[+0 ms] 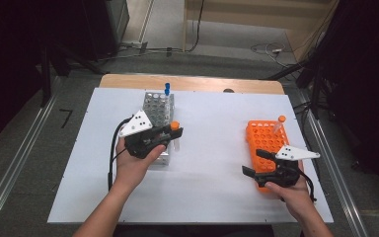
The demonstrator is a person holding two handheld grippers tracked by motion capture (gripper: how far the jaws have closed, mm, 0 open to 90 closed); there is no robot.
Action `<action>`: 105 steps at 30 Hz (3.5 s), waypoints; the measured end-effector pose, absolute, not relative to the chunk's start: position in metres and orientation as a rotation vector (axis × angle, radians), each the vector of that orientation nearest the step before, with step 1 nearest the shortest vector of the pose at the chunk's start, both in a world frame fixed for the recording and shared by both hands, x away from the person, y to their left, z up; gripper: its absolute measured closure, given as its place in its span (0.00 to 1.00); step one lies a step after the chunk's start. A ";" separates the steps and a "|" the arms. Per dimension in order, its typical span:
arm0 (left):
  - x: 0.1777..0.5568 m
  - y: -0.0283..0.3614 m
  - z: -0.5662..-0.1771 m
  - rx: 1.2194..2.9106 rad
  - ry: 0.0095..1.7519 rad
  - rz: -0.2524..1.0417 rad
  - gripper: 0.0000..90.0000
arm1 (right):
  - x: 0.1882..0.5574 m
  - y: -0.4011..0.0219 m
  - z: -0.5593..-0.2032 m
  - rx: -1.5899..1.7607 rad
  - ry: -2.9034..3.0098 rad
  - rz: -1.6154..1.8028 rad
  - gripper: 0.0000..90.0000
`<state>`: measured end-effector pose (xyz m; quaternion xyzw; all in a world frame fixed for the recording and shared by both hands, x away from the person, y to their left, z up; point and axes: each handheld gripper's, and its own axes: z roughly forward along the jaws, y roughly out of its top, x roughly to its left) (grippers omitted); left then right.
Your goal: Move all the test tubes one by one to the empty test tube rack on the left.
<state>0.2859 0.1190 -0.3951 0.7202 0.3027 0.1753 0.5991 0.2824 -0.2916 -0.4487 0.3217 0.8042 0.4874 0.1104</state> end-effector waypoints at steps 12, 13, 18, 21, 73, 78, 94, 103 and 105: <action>0.317 0.135 -0.389 1.647 0.779 0.472 0.83 | 0.287 -0.301 -0.450 0.978 2.334 1.444 0.00; 0.320 0.135 -0.389 1.643 0.786 0.474 0.83 | 0.287 -0.301 -0.450 0.980 2.330 1.438 0.00; 0.333 0.139 -0.394 1.630 0.830 0.497 0.83 | 0.286 -0.301 -0.451 0.984 2.328 1.431 0.00; 0.340 0.140 -0.397 1.619 0.849 0.509 0.83 | 0.287 -0.301 -0.452 0.978 2.329 1.426 0.00; 0.377 0.124 -0.427 1.822 1.072 0.564 0.77 | 0.292 -0.305 -0.455 1.008 2.335 1.405 0.00; 0.378 0.125 -0.427 1.802 1.085 0.549 0.64 | 0.292 -0.305 -0.455 1.013 2.334 1.406 0.00; 0.372 0.127 -0.421 1.787 1.092 0.617 0.78 | 0.291 -0.306 -0.453 1.008 2.319 1.410 0.00; 0.367 0.131 -0.418 1.729 1.063 0.552 0.41 | 0.292 -0.310 -0.449 1.018 2.281 1.420 0.00; 0.362 0.132 -0.415 1.704 1.054 0.536 0.29 | 0.294 -0.312 -0.446 1.026 2.260 1.419 0.00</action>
